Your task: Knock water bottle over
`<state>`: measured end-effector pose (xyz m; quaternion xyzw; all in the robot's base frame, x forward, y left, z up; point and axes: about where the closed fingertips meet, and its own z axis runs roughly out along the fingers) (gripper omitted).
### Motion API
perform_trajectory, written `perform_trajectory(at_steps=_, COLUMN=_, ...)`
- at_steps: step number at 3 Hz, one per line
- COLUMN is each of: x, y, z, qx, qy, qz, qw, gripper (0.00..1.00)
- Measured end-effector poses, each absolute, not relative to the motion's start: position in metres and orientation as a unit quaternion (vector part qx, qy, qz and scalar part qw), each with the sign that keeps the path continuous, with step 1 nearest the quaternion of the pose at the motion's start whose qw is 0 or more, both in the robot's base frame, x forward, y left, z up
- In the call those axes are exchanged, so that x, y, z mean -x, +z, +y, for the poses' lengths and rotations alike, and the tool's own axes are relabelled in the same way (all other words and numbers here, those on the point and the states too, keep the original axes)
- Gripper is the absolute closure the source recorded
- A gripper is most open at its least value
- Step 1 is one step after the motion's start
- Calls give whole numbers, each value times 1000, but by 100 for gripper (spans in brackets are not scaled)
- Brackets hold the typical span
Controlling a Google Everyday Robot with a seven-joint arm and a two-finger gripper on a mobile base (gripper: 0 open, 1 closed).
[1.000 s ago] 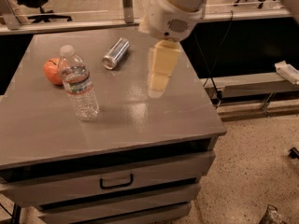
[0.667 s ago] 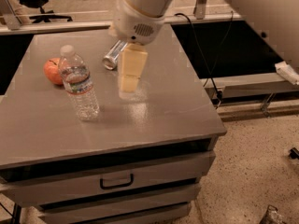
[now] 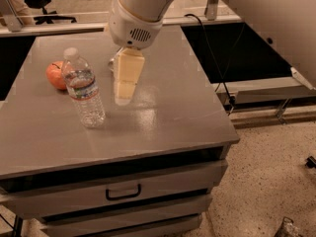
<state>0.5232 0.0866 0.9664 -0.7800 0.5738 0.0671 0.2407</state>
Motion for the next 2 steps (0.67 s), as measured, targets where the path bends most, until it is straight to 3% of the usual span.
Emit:
perform_trajectory(at_steps=1, x=-527, y=956, z=97, qx=773, qy=111, qz=564, qw=270, gripper=0)
perform_trajectory(at_steps=2, x=-547, y=928, z=130, qx=743, qy=224, qz=522, qw=354, gripper=0)
